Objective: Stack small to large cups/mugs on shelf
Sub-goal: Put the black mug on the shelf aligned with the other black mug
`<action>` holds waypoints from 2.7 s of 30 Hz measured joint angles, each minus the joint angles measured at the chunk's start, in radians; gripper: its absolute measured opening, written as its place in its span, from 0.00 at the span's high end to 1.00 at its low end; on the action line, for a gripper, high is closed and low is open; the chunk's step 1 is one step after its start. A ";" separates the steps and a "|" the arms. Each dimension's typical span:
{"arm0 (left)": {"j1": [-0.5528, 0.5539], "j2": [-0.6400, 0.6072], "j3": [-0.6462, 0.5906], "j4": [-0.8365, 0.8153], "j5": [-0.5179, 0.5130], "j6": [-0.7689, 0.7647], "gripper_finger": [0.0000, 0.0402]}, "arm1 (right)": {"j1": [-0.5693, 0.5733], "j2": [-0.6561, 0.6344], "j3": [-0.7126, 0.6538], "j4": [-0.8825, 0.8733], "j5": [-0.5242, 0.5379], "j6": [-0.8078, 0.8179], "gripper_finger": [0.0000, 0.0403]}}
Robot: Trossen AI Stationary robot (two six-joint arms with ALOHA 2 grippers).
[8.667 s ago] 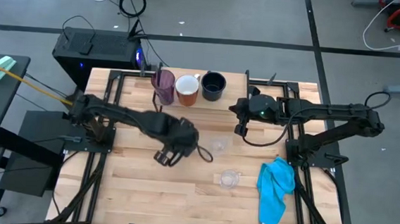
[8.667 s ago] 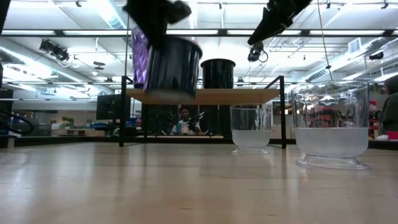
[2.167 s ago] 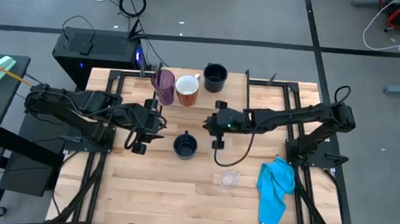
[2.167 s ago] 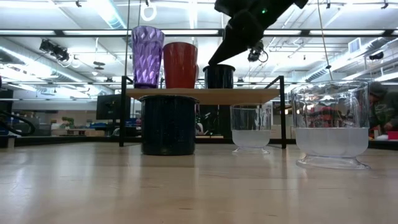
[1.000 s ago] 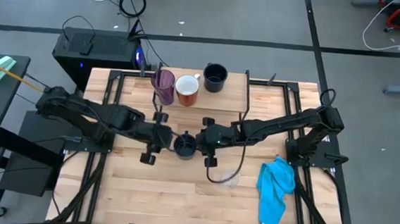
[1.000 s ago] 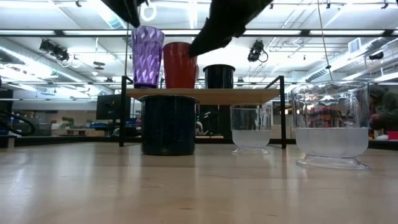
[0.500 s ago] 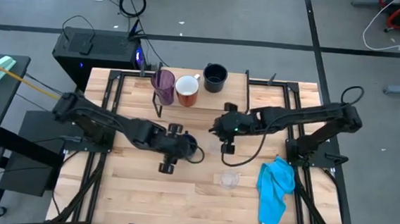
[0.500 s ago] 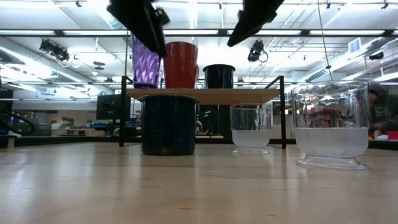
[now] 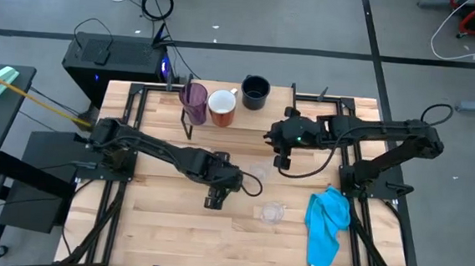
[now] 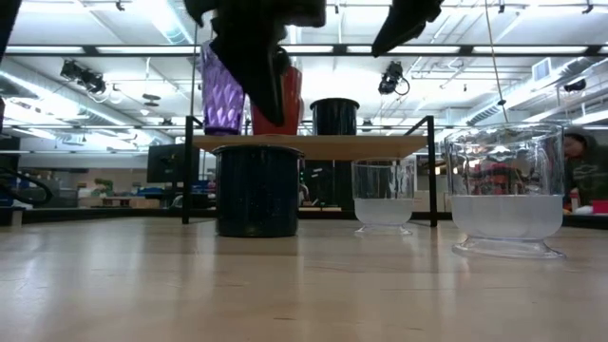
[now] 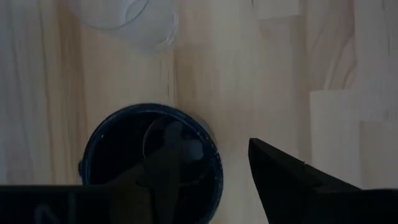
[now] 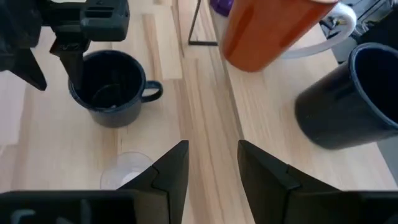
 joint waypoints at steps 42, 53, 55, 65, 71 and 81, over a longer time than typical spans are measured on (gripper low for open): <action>0.033 0.148 0.054 -0.052 0.004 -0.056 0.72 | 0.002 -0.094 -0.001 -0.167 0.055 0.076 0.65; 0.036 0.147 0.056 -0.055 -0.003 0.048 0.93 | 0.002 -0.094 -0.001 -0.171 0.055 0.072 0.65; 0.041 0.147 0.056 -0.061 0.001 0.062 0.93 | 0.002 -0.094 -0.001 -0.176 0.055 0.072 0.65; 0.045 0.138 0.186 -0.277 0.011 0.265 0.93 | 0.002 -0.130 -0.001 -0.247 0.055 0.076 0.65; 0.038 0.130 0.321 -0.359 -0.003 0.485 0.93 | 0.002 -0.210 -0.045 -0.252 0.056 0.104 0.65; 0.046 0.129 0.508 -0.441 -0.151 0.832 0.93 | 0.002 -0.367 -0.209 -0.179 0.061 0.143 0.65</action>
